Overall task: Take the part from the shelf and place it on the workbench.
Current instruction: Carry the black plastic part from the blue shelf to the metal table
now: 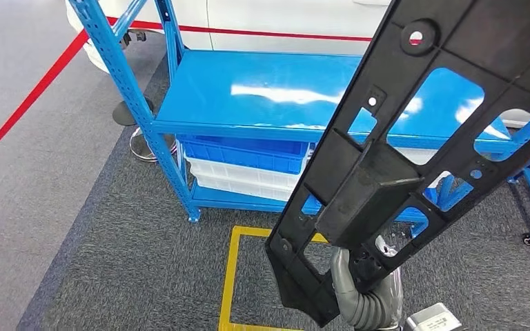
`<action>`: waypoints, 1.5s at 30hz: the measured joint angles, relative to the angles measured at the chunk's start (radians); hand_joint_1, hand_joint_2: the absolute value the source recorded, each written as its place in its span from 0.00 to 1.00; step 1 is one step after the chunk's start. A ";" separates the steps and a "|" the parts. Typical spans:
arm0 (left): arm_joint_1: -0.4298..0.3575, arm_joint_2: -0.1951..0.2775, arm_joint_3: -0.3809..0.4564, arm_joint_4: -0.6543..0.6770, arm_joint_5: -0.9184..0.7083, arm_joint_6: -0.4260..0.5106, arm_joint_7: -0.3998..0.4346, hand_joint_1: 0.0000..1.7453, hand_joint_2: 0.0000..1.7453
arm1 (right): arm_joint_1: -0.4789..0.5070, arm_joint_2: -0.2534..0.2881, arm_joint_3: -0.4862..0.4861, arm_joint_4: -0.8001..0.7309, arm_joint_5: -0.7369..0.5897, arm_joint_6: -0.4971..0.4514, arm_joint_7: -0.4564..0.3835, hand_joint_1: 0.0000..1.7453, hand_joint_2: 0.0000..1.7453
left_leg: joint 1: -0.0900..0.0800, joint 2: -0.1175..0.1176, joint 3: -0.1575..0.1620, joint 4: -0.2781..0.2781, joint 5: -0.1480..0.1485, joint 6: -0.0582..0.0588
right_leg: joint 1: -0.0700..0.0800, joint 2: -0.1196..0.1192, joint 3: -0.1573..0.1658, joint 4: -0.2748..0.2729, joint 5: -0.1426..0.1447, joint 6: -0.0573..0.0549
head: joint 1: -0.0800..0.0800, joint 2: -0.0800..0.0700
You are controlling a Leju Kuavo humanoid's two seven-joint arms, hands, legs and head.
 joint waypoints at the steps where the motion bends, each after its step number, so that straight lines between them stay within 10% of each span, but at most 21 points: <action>1: -0.001 0.000 0.000 0.000 -0.002 -0.001 -0.001 0.00 1.00 | 0.000 0.000 0.001 -0.002 0.006 -0.002 -0.002 1.00 1.00 | -0.002 -0.001 0.057 -0.079 -0.008 0.005 | 0.001 0.000 -0.012 0.008 0.007 0.004 | 0.000 0.000; 3: -0.003 0.000 -0.001 0.001 -0.002 -0.001 -0.002 0.00 1.00 | 0.001 0.000 0.004 -0.008 0.016 -0.006 -0.005 1.00 1.00 | -0.007 -0.001 0.120 -0.184 -0.040 0.019 | 0.002 0.000 -0.023 0.015 0.023 0.016 | 0.000 0.000; 6: -0.001 0.000 -0.001 0.002 0.000 -0.001 0.000 0.00 1.00 | 0.002 -0.001 0.006 -0.014 0.028 -0.014 -0.006 1.00 1.00 | -0.007 0.002 0.104 -0.206 -0.021 0.042 | 0.000 0.002 -0.036 0.018 0.031 0.034 | 0.002 0.000; 11: -0.004 0.000 0.002 0.008 -0.006 -0.003 0.007 0.00 1.00 | 0.005 -0.006 0.006 -0.020 0.048 -0.024 0.003 1.00 1.00 | -0.006 0.010 0.031 -0.204 0.042 0.065 | -0.005 0.013 -0.080 0.237 -0.168 0.052 | 0.012 0.000; 13: -0.006 0.000 0.003 0.013 -0.011 -0.006 0.008 0.00 1.00 | 0.005 -0.008 0.006 -0.020 0.052 -0.028 0.006 1.00 1.00 | -0.006 0.010 -0.004 -0.193 0.062 0.062 | -0.006 0.013 -0.052 0.268 -0.139 0.054 | 0.012 0.000; 15: -0.006 0.000 0.005 0.018 -0.014 -0.009 0.008 0.00 1.00 | 0.005 -0.009 0.008 -0.021 0.053 -0.030 0.007 1.00 1.00 | -0.006 0.009 -0.039 -0.176 0.077 0.055 | -0.006 0.014 0.038 0.172 -0.091 0.050 | 0.012 0.000; 17: -0.007 0.000 0.006 0.022 -0.018 -0.010 0.007 0.00 1.00 | 0.005 -0.010 0.010 -0.023 0.053 -0.030 0.008 1.00 1.00 | -0.009 0.008 -0.062 -0.162 0.091 0.046 | -0.002 0.016 0.131 0.035 -0.100 0.040 | 0.011 0.000; 19: -0.008 0.000 0.010 0.026 -0.028 -0.012 0.003 0.00 1.00 | 0.004 -0.010 0.012 -0.025 0.056 -0.031 0.008 1.00 1.00 | -0.010 0.007 -0.072 -0.160 0.108 0.034 | 0.004 0.017 0.156 -0.022 -0.115 0.028 | 0.012 0.000; 22: -0.010 0.000 0.026 0.033 -0.056 -0.023 -0.004 0.00 1.00 | 0.004 -0.011 0.014 -0.026 0.066 -0.033 0.009 1.00 1.00 | -0.008 0.005 -0.090 -0.144 0.089 0.017 | -0.002 0.012 0.127 -0.027 -0.085 0.001 | 0.011 0.000; 25: -0.015 0.000 0.039 0.038 -0.077 -0.028 -0.007 0.00 1.00 | 0.004 -0.011 0.018 -0.029 0.070 -0.036 0.016 1.00 1.00 | -0.004 0.004 -0.125 0.001 -0.053 0.006 | -0.001 0.007 0.086 -0.024 -0.052 -0.015 | 0.003 0.000; 27: -0.022 0.000 0.050 0.041 -0.090 -0.028 -0.007 0.00 1.00 | 0.004 -0.011 0.019 -0.030 0.071 -0.038 0.020 1.00 1.00 | -0.003 0.004 -0.128 0.101 -0.086 0.003 | 0.002 0.003 0.052 -0.015 -0.032 -0.015 | 0.002 0.000; 30: -0.029 0.000 0.061 0.044 -0.103 -0.031 -0.007 0.00 1.00 | 0.004 -0.011 0.019 -0.034 0.071 -0.040 0.022 1.00 1.00 | -0.004 0.003 -0.030 0.028 -0.014 0.012 | 0.006 0.002 0.003 0.001 -0.006 -0.012 | 0.002 0.000; 34: -0.039 0.001 0.075 0.047 -0.124 -0.038 -0.016 0.00 1.00 | 0.003 -0.011 0.022 -0.045 0.072 -0.043 0.022 1.00 1.00 | -0.016 0.001 0.121 -0.207 -0.029 0.031 | 0.008 0.001 -0.025 0.007 0.029 0.005 | 0.003 0.000; 37: -0.046 0.001 0.095 0.055 -0.155 -0.045 -0.034 0.00 1.00 | 0.003 -0.011 0.023 -0.050 0.074 -0.046 0.022 1.00 1.00 | -0.012 0.006 0.106 -0.229 0.002 0.046 | 0.006 0.005 -0.038 0.009 0.024 0.022 | 0.005 0.000; 41: -0.064 0.000 0.128 0.072 -0.199 -0.058 -0.069 0.00 1.00 | 0.002 -0.013 0.022 -0.051 0.080 -0.051 0.023 1.00 1.00 | -0.007 0.011 0.053 -0.225 0.043 0.061 | -0.001 0.013 -0.086 0.206 -0.144 0.040 | 0.012 0.000; 43: -0.072 0.000 0.143 0.079 -0.213 -0.064 -0.082 0.00 1.00 | 0.002 -0.015 0.022 -0.051 0.088 -0.052 0.023 1.00 1.00 | -0.007 0.011 0.021 -0.209 0.055 0.059 | -0.006 0.013 -0.079 0.272 -0.140 0.046 | 0.012 0.000; 45: -0.077 0.000 0.157 0.086 -0.225 -0.070 -0.093 0.00 1.00 | 0.003 -0.017 0.022 -0.054 0.095 -0.056 0.023 1.00 1.00 | -0.005 0.011 -0.010 -0.188 0.063 0.053 | -0.011 0.013 -0.009 0.207 -0.085 0.049 | 0.012 0.000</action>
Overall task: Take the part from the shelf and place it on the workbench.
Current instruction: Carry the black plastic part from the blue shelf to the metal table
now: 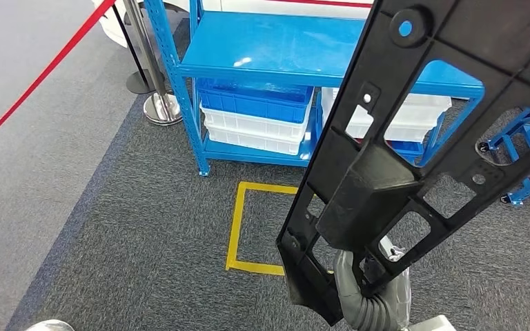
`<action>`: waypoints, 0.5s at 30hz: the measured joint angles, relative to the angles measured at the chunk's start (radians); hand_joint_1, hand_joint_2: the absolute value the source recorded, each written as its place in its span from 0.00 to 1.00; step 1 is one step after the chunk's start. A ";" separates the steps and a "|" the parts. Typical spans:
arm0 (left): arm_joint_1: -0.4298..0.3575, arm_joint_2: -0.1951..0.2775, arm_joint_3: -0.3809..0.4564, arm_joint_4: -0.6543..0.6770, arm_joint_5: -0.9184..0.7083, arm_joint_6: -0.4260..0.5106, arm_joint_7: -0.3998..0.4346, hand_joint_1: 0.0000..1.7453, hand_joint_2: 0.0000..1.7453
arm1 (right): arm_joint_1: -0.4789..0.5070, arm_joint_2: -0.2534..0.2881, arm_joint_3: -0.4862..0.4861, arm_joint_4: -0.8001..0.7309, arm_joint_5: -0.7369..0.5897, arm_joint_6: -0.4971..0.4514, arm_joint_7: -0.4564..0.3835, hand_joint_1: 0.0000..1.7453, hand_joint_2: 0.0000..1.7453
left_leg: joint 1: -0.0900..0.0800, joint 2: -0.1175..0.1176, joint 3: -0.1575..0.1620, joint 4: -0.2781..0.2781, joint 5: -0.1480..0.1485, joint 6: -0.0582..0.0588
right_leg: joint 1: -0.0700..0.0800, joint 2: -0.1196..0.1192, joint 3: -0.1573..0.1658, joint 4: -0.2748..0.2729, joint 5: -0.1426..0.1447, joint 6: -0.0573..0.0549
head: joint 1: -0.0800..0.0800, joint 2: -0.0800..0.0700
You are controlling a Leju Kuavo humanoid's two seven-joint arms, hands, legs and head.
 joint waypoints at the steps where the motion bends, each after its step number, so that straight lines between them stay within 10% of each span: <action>1: -0.001 0.000 0.007 0.002 -0.005 -0.004 -0.005 0.00 1.00 | 0.001 -0.001 0.001 -0.002 0.004 -0.004 0.001 1.00 1.00 | 0.000 -0.001 -0.014 0.011 0.002 -0.004 | 0.000 0.001 0.047 -0.065 0.010 0.000 | 0.000 0.000; 3: -0.004 0.000 0.019 0.005 -0.014 -0.010 -0.012 0.00 1.00 | 0.007 -0.005 0.006 -0.006 0.014 -0.019 0.002 1.00 1.00 | -0.002 -0.002 -0.033 0.029 0.010 -0.014 | 0.003 0.004 0.114 -0.173 -0.003 -0.008 | -0.001 0.000; 7: -0.009 0.001 0.044 0.016 -0.029 -0.009 -0.015 0.00 1.00 | 0.022 -0.016 0.019 -0.008 0.020 -0.050 -0.001 1.00 1.00 | -0.001 -0.004 -0.053 0.042 0.012 -0.039 | 0.006 0.003 0.105 -0.204 0.002 -0.040 | -0.002 0.000; 12: -0.019 0.002 0.067 0.031 -0.043 -0.005 -0.013 0.00 1.00 | 0.023 -0.023 0.031 -0.007 0.017 -0.062 0.004 1.00 1.00 | 0.003 -0.004 -0.105 0.283 -0.174 -0.058 | 0.012 -0.003 0.043 -0.195 0.047 -0.068 | -0.012 0.000; 15: -0.028 0.004 0.078 0.037 -0.059 -0.005 -0.014 0.00 1.00 | 0.022 -0.027 0.033 -0.005 0.012 -0.061 0.009 1.00 1.00 | 0.002 -0.005 -0.036 0.261 -0.108 -0.049 | 0.019 -0.005 -0.004 -0.180 0.074 -0.068 | -0.012 0.000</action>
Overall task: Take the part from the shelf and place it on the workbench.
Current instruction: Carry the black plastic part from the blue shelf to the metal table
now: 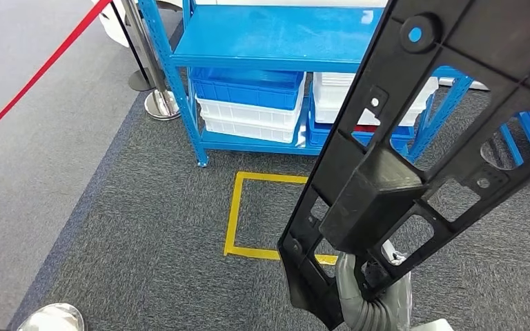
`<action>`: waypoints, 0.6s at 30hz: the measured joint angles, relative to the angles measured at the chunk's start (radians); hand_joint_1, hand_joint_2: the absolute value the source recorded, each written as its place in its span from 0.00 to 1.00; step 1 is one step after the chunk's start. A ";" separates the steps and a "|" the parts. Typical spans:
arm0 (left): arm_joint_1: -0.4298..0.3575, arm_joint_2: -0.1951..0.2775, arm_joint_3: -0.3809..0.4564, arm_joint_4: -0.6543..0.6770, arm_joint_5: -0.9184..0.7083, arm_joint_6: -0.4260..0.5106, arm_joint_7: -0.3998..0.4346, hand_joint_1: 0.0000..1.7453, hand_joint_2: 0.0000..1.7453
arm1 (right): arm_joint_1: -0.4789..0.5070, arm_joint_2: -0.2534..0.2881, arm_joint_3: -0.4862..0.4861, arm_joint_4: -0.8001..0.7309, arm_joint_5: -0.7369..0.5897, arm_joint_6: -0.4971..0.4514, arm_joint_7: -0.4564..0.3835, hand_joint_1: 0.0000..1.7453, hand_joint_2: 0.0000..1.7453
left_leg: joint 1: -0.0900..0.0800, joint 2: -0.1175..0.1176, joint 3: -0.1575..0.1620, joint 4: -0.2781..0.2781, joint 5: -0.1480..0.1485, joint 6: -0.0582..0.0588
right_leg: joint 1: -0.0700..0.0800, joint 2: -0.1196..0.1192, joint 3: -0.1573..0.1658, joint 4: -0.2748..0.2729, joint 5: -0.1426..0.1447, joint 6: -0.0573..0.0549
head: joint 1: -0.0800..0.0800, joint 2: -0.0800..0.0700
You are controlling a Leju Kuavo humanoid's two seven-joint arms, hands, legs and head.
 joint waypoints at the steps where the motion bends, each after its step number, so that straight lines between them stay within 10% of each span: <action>1: -0.004 0.001 0.005 0.001 -0.006 0.000 -0.001 0.00 1.00 | -0.001 0.000 0.000 0.000 -0.002 0.001 0.004 1.00 1.00 | -0.002 -0.001 0.051 -0.068 0.017 0.009 | 0.002 0.000 -0.012 0.004 0.009 0.001 | 0.000 0.000; 4: -0.014 0.003 0.018 0.003 -0.017 0.002 -0.005 0.00 1.00 | -0.004 0.000 0.000 0.000 -0.005 0.006 0.011 1.00 1.00 | -0.013 -0.003 0.170 -0.258 0.001 0.028 | 0.002 -0.002 -0.026 0.002 0.038 0.013 | 0.000 0.000; 7: -0.019 0.002 0.031 0.007 -0.028 0.002 -0.010 0.00 1.00 | -0.005 0.000 0.000 0.000 -0.005 0.013 0.012 1.00 1.00 | -0.013 -0.001 0.158 -0.290 0.031 0.039 | -0.001 -0.002 -0.037 -0.008 0.056 0.032 | -0.001 0.000; 11: -0.026 0.001 0.041 0.014 -0.053 0.000 -0.022 0.00 1.00 | -0.002 -0.001 -0.001 0.002 -0.011 0.017 0.008 1.00 1.00 | -0.006 0.007 0.090 -0.297 0.092 0.055 | -0.008 0.007 -0.070 0.147 -0.131 0.049 | 0.008 0.000; 13: -0.028 0.001 0.042 0.018 -0.062 0.000 -0.027 0.00 1.00 | -0.002 -0.001 -0.002 0.004 -0.013 0.018 0.005 1.00 1.00 | -0.006 0.009 0.050 -0.287 0.117 0.052 | -0.012 0.007 -0.068 0.250 -0.153 0.057 | 0.009 0.000; 16: -0.031 0.001 0.042 0.024 -0.075 0.001 -0.031 0.00 1.00 | -0.004 -0.001 -0.004 0.008 -0.013 0.022 0.000 1.00 1.00 | -0.003 0.010 -0.017 -0.257 0.148 0.041 | -0.021 0.007 0.026 0.210 -0.063 0.065 | 0.009 0.000; 18: -0.032 0.001 0.042 0.026 -0.081 0.003 -0.033 0.00 1.00 | -0.009 0.000 -0.004 0.008 -0.012 0.026 -0.002 1.00 1.00 | -0.004 0.008 -0.047 -0.235 0.163 0.030 | -0.020 0.008 0.143 0.053 -0.090 0.063 | 0.009 0.000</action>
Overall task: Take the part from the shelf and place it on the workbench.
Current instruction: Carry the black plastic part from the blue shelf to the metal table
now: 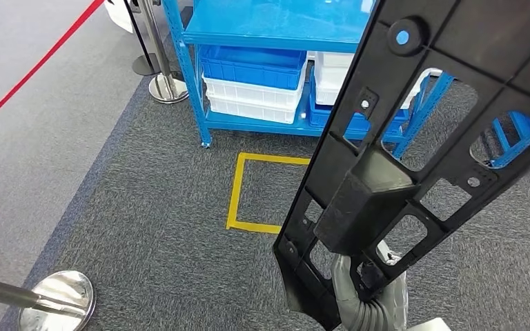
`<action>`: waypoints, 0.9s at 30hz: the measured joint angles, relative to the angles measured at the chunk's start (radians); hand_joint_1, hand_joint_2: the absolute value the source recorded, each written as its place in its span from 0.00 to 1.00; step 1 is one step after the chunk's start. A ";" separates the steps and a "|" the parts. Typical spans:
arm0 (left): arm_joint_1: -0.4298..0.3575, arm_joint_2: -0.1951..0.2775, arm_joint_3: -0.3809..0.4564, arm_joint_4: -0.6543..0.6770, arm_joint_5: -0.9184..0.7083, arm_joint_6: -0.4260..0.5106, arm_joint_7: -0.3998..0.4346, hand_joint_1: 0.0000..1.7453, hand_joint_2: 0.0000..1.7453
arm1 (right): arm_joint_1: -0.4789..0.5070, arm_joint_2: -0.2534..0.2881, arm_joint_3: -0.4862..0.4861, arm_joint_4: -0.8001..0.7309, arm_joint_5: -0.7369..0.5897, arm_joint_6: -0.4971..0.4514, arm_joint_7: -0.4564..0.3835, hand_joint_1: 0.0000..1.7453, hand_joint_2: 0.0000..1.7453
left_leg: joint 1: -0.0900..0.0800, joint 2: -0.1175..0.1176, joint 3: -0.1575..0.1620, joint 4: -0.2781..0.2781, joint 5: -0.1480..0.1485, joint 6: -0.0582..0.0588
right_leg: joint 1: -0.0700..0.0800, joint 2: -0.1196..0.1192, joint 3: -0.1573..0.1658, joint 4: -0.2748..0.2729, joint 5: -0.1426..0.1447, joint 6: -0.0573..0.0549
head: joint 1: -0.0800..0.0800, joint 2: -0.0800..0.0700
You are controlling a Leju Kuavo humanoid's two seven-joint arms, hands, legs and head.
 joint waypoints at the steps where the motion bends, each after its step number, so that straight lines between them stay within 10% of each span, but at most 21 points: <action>1: 0.000 0.000 0.000 0.001 -0.002 0.001 0.000 0.00 1.00 | -0.002 0.000 0.000 0.000 0.000 0.002 -0.001 1.00 1.00 | -0.001 -0.001 -0.007 0.006 0.009 -0.006 | 0.002 0.001 0.039 -0.062 -0.027 -0.005 | 0.000 0.000; 5: 0.001 0.001 0.006 0.003 -0.007 0.005 -0.001 0.00 1.00 | -0.007 0.002 0.000 0.002 0.002 0.005 -0.002 1.00 1.00 | 0.005 -0.004 -0.027 0.015 0.011 -0.029 | 0.007 -0.004 0.032 -0.105 -0.022 -0.040 | -0.001 0.000; 8: 0.000 0.002 0.014 0.007 -0.028 0.006 -0.001 0.00 1.00 | -0.015 0.005 0.000 0.008 0.009 0.009 -0.002 1.00 1.00 | 0.009 -0.006 -0.058 0.153 -0.150 -0.040 | 0.009 -0.008 -0.016 -0.103 0.019 -0.057 | -0.007 0.000; 10: -0.005 0.003 0.021 0.009 -0.047 0.005 -0.004 0.00 1.00 | -0.024 0.005 0.000 0.013 0.014 0.012 -0.002 1.00 1.00 | 0.010 -0.006 -0.064 0.266 -0.194 -0.043 | 0.013 -0.010 -0.054 -0.095 0.044 -0.057 | -0.008 0.000; 12: -0.010 0.003 0.028 0.012 -0.069 0.001 -0.010 0.00 1.00 | -0.035 0.006 0.000 0.019 0.015 0.016 -0.002 1.00 1.00 | 0.009 -0.007 -0.024 0.288 -0.140 -0.038 | 0.017 -0.010 -0.097 -0.082 0.067 -0.056 | -0.008 0.000; 14: -0.016 0.005 0.035 0.015 -0.090 -0.003 -0.019 0.00 1.00 | -0.045 0.008 0.000 0.023 0.015 0.018 -0.002 1.00 1.00 | 0.005 -0.008 0.081 0.182 -0.103 -0.024 | 0.020 -0.010 -0.136 -0.068 0.088 -0.053 | -0.008 0.000; 16: -0.022 0.006 0.041 0.017 -0.105 -0.005 -0.027 0.00 1.00 | -0.051 0.011 0.000 0.025 0.015 0.019 -0.003 1.00 1.00 | -0.001 -0.010 0.197 0.020 -0.142 -0.010 | 0.021 -0.010 -0.151 -0.062 0.107 -0.045 | -0.007 0.000; 18: -0.028 0.006 0.049 0.020 -0.119 -0.005 -0.036 0.00 1.00 | -0.056 0.012 0.001 0.027 0.015 0.019 -0.004 1.00 1.00 | -0.009 -0.011 0.238 -0.060 -0.162 -0.003 | 0.018 -0.013 -0.152 -0.069 0.130 -0.034 | -0.010 0.000; 20: -0.033 0.006 0.060 0.027 -0.137 -0.004 -0.043 0.00 1.00 | -0.060 0.013 0.000 0.031 0.014 0.019 -0.005 1.00 1.00 | -0.007 -0.007 0.219 -0.068 -0.135 0.008 | 0.015 -0.012 -0.162 -0.067 0.127 -0.022 | -0.011 0.000; 24: -0.040 0.005 0.075 0.040 -0.166 -0.002 -0.050 0.00 1.00 | -0.063 0.014 -0.004 0.042 0.012 0.019 -0.005 1.00 1.00 | -0.004 0.000 0.149 -0.066 -0.079 0.029 | 0.012 -0.004 -0.202 0.102 -0.059 -0.009 | -0.002 0.000; 27: -0.046 0.005 0.085 0.047 -0.179 0.000 -0.052 0.00 1.00 | -0.064 0.014 -0.007 0.053 0.010 0.018 -0.004 1.00 1.00 | -0.005 0.001 0.086 -0.045 -0.045 0.026 | 0.010 -0.003 -0.182 0.201 -0.036 -0.006 | -0.001 0.000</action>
